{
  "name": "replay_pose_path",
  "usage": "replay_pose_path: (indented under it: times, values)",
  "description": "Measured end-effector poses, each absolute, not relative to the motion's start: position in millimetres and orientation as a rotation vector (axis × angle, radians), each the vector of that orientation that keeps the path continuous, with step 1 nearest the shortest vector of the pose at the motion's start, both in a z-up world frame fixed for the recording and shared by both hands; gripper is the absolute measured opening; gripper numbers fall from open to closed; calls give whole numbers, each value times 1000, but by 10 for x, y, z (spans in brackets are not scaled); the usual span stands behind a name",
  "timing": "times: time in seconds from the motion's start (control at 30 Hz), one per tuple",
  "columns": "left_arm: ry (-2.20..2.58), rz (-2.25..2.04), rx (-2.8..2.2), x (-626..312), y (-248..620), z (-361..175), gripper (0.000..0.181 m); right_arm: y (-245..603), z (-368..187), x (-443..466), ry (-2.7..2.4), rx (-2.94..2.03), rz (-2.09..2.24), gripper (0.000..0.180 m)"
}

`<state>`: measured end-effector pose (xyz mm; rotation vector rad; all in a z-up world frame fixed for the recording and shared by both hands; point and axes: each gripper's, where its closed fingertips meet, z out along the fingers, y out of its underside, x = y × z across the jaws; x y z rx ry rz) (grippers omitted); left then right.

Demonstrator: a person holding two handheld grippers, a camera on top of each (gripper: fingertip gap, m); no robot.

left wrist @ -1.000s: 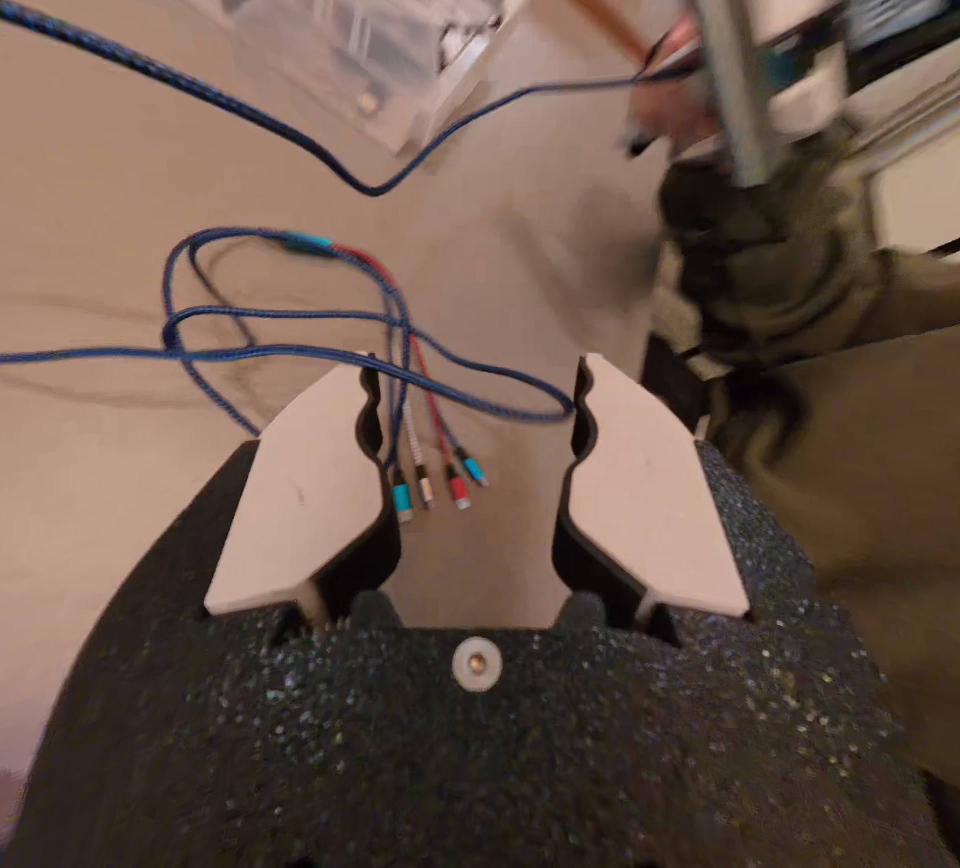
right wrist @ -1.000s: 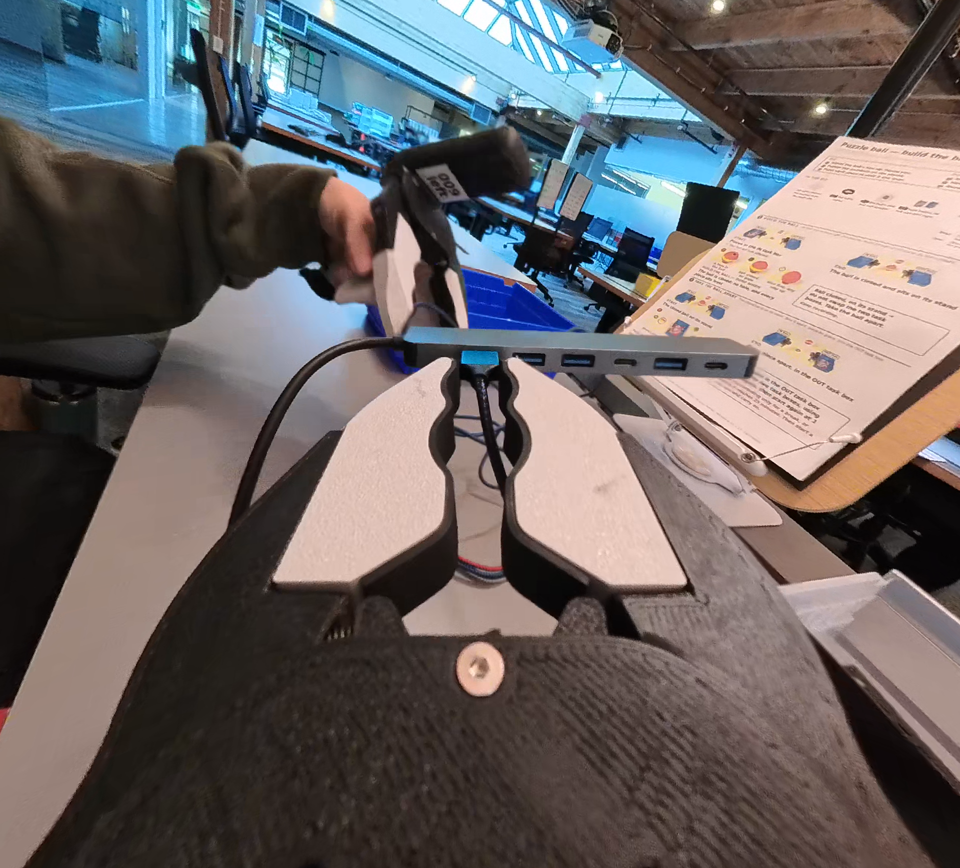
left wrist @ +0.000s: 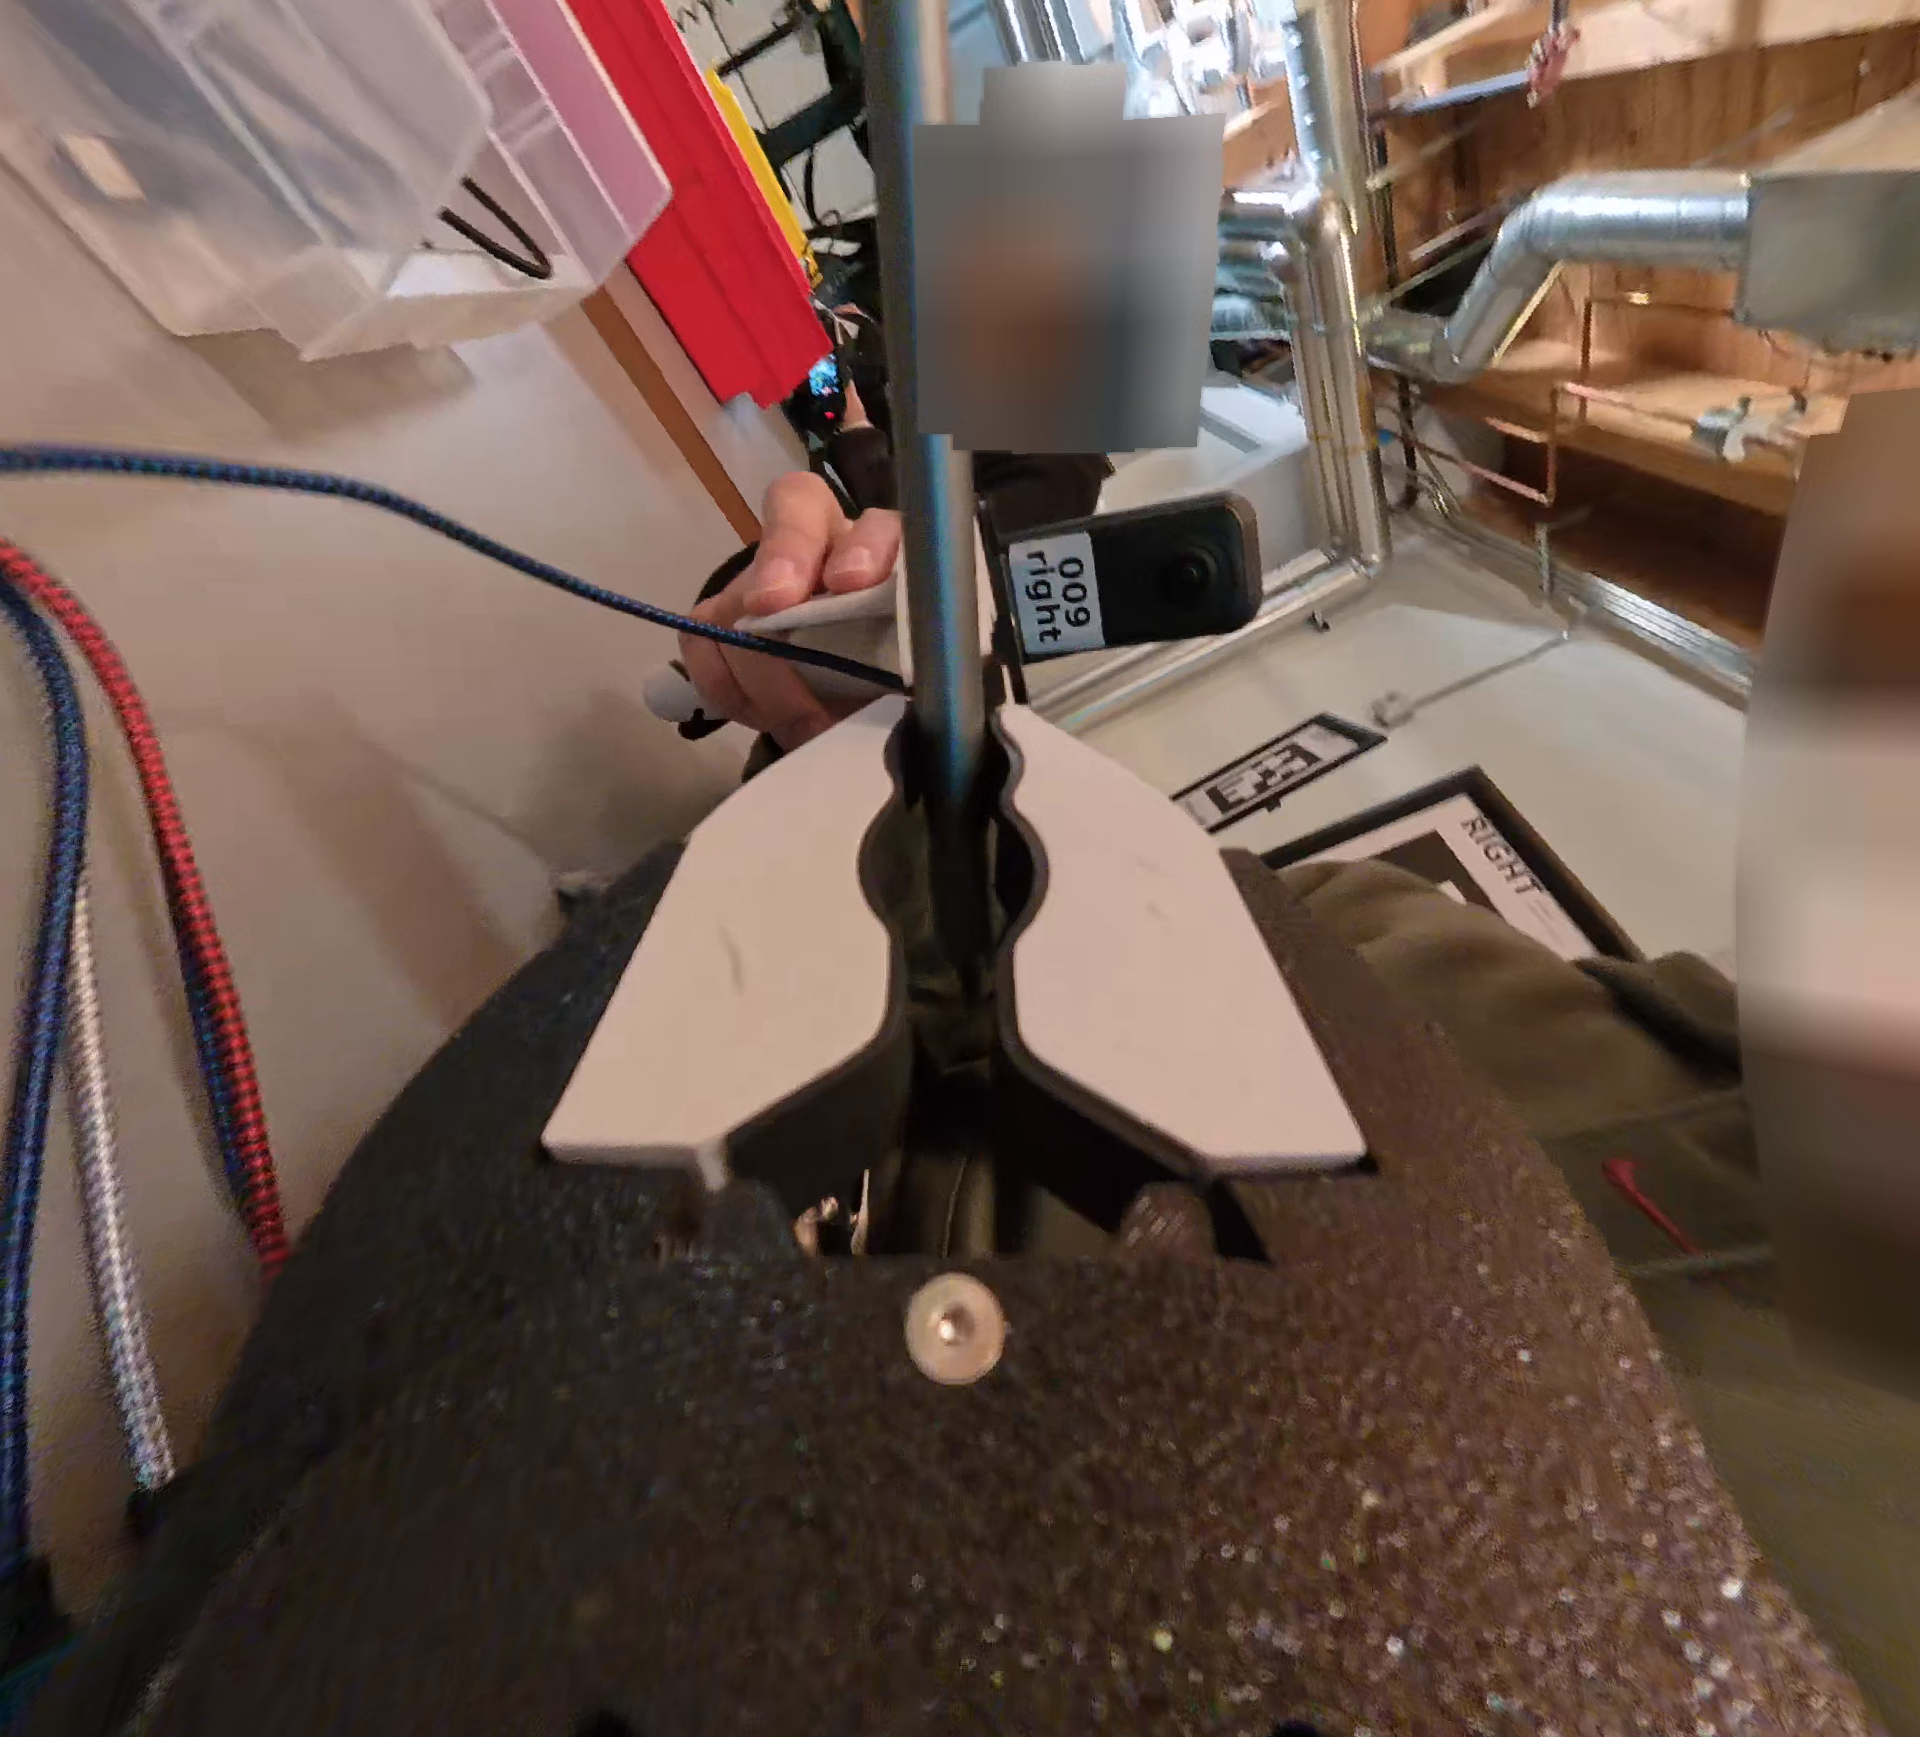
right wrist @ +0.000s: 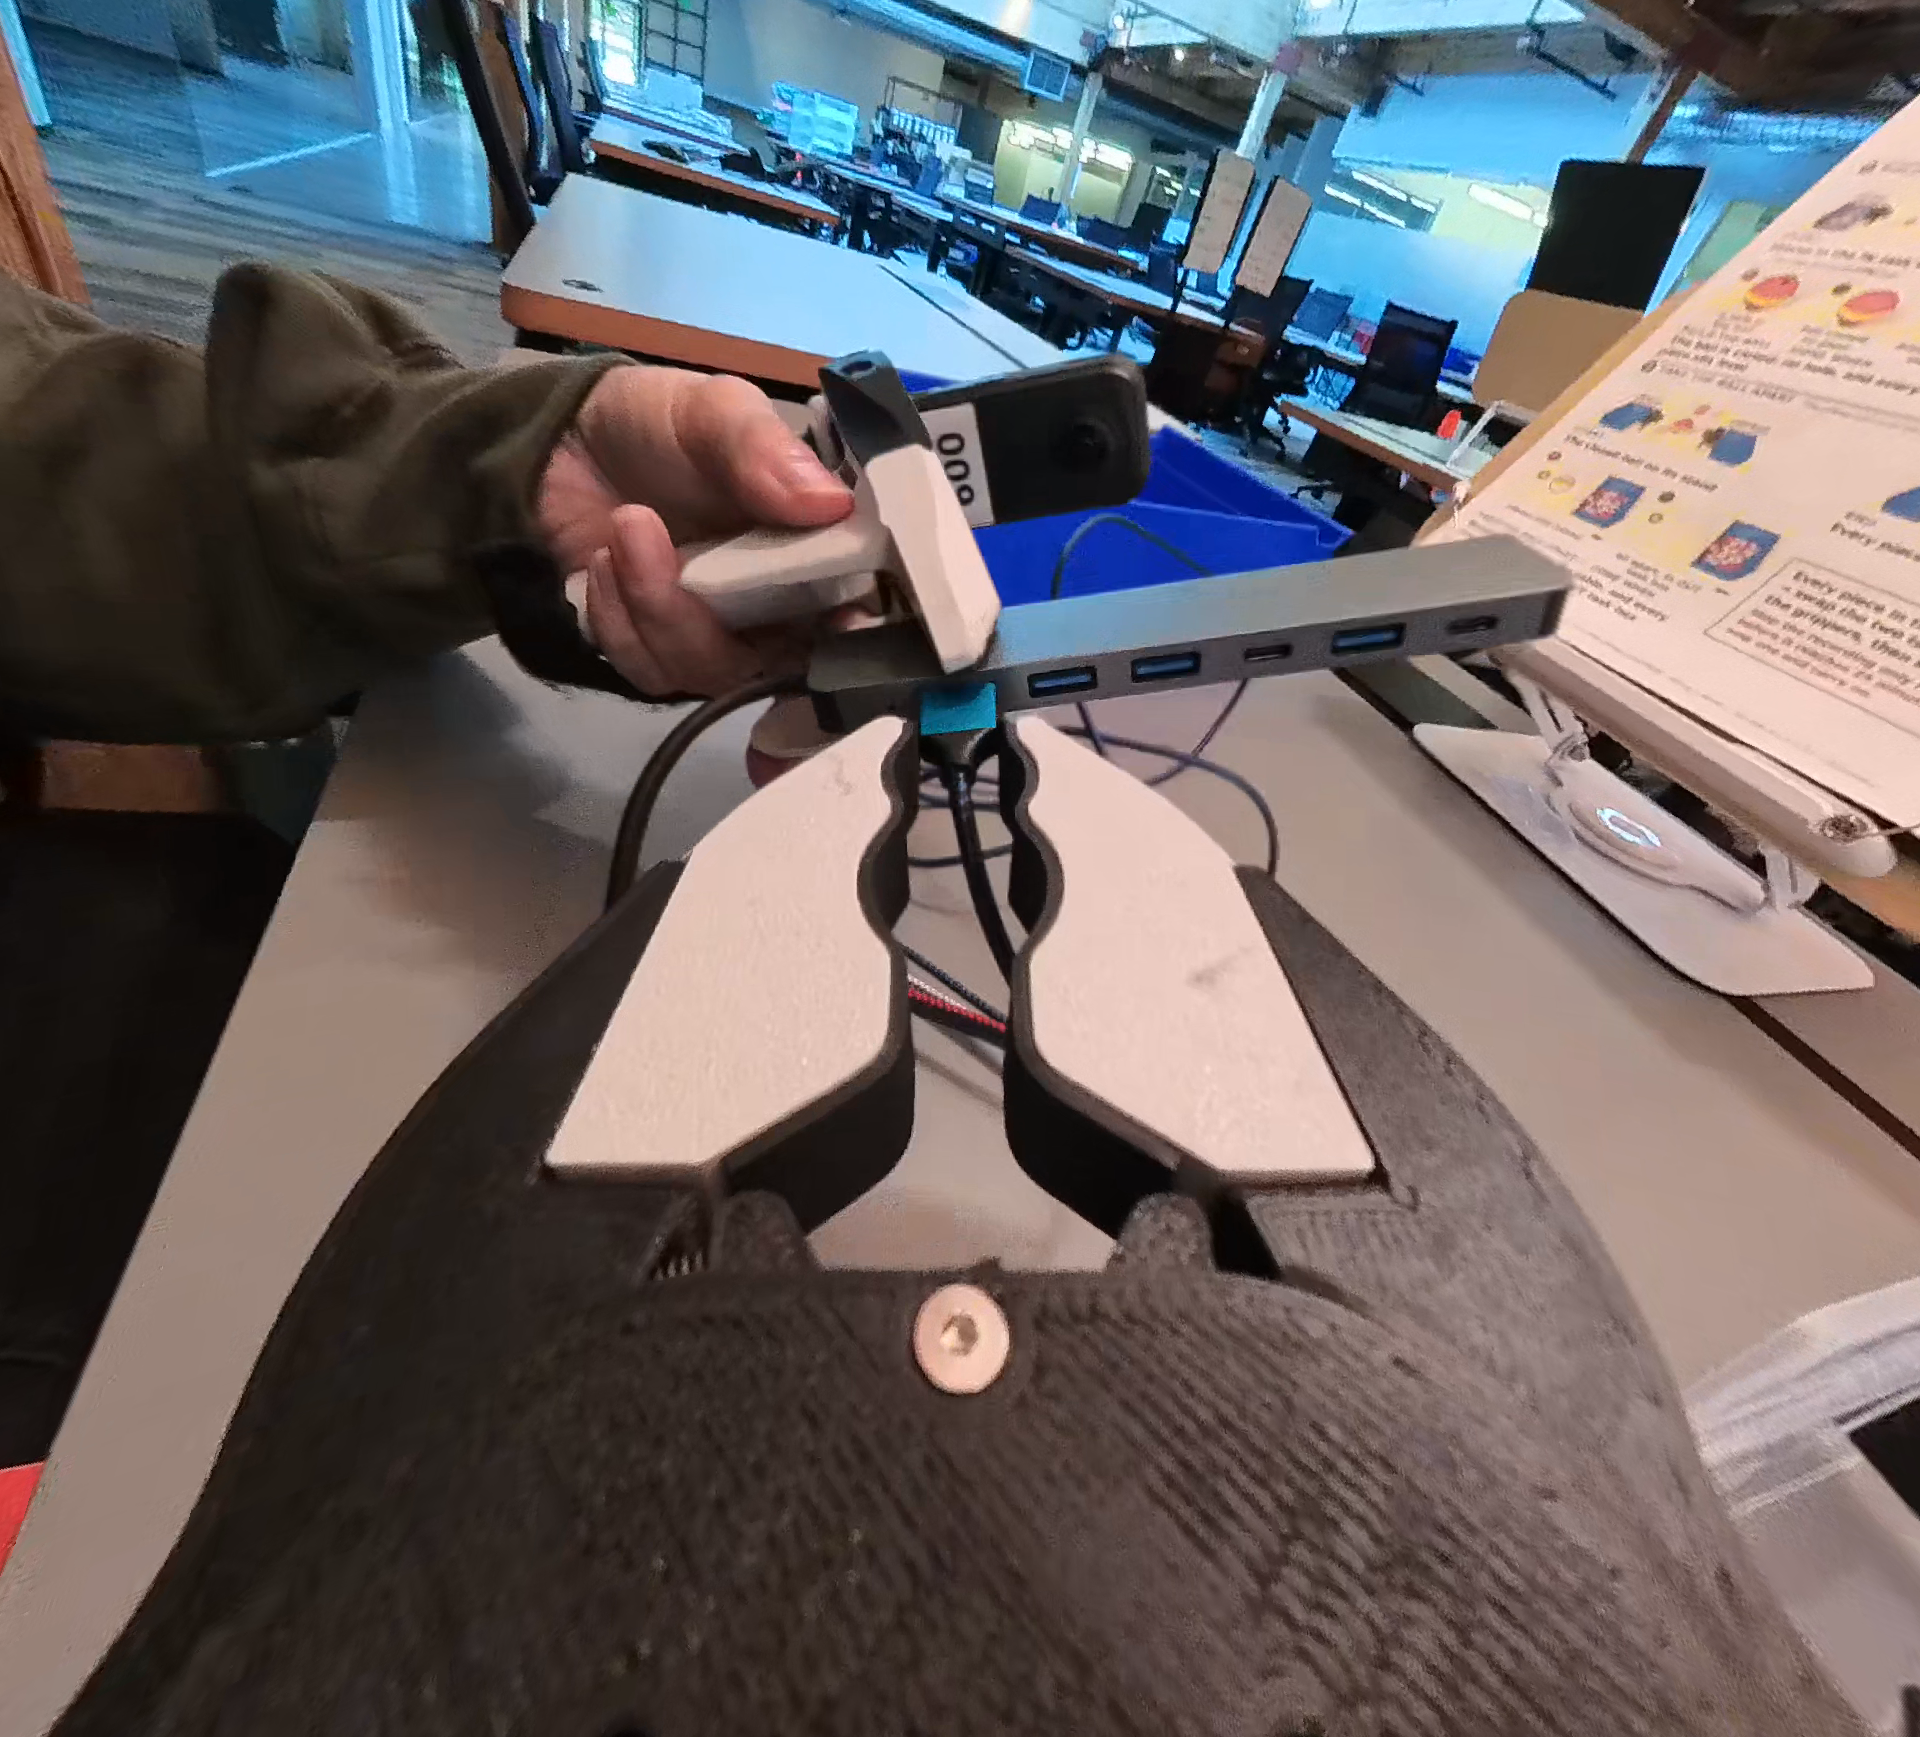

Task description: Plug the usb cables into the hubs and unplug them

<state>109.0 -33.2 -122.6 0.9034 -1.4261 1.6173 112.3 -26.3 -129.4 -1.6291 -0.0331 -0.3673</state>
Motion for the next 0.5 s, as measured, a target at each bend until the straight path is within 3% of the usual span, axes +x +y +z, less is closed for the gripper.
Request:
replay_pose_path:
  times: [0.17,0.5]
  values:
    - [-1297,1652,1028,1200,-282,-1239,10,-250,-1267,1177,37,-1574,-346,21]
    - [-1165,1663,1079,1241,-285,-1275,10,-226,-1275,1246,37,-1554,-403,15]
